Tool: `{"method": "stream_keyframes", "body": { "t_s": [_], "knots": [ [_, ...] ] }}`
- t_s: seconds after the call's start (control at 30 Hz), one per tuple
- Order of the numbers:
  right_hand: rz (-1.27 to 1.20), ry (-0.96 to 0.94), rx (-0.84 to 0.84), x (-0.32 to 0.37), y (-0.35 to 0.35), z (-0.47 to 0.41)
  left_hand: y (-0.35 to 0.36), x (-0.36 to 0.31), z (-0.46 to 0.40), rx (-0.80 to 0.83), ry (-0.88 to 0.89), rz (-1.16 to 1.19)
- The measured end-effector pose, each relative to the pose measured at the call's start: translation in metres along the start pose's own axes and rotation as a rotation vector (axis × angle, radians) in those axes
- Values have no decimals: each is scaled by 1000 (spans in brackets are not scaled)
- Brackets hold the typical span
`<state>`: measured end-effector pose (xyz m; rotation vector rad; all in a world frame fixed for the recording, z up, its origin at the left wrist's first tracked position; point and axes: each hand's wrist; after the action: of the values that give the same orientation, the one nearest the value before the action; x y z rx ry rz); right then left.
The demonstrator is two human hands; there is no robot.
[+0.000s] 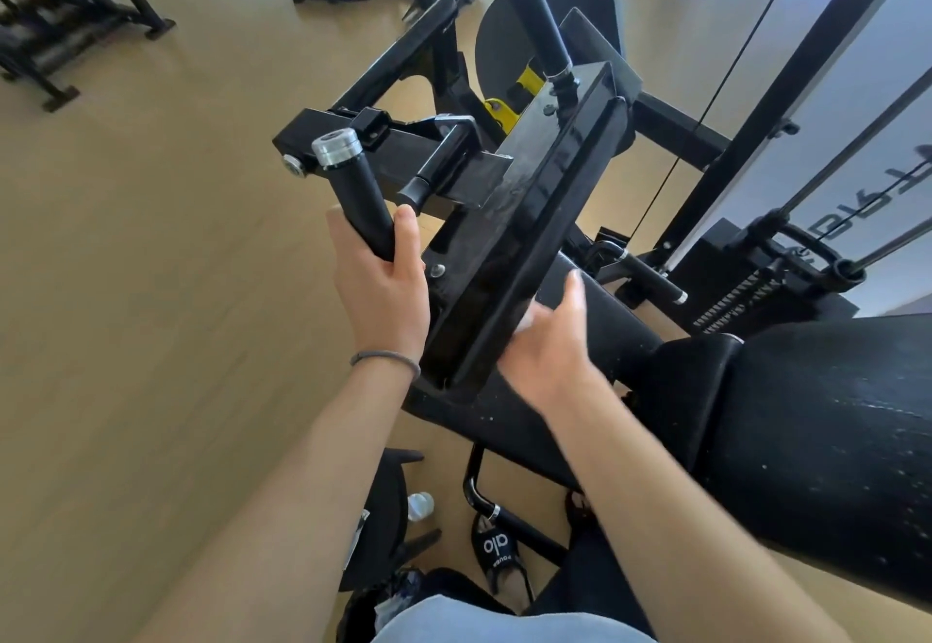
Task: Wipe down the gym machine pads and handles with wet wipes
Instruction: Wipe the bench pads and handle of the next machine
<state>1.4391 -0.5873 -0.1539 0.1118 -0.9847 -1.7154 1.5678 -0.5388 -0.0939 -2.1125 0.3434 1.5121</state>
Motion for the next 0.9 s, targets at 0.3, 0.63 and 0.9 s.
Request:
{"method": "stream_keyframes", "body": {
  "t_s": [0.3,0.63,0.9],
  "knots": [
    [547,-160,-175,-85,32,65,2,-1,3,-22,5,0],
    [1445,-611,-222,-74,11,45,2,-1,3,-26,-4,7],
    [1568,-653,-301,-16,22,2,2,-1,3,-24,-4,-19]
  ]
}}
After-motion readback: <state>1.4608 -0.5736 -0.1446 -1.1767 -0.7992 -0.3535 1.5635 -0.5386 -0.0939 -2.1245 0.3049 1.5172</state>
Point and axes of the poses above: each hand's wrist, its own z-axis away from the middle knuckle, its own y-axis out of the palm, x = y × z, and after that the axes turned 3 degrees about x, right-handed
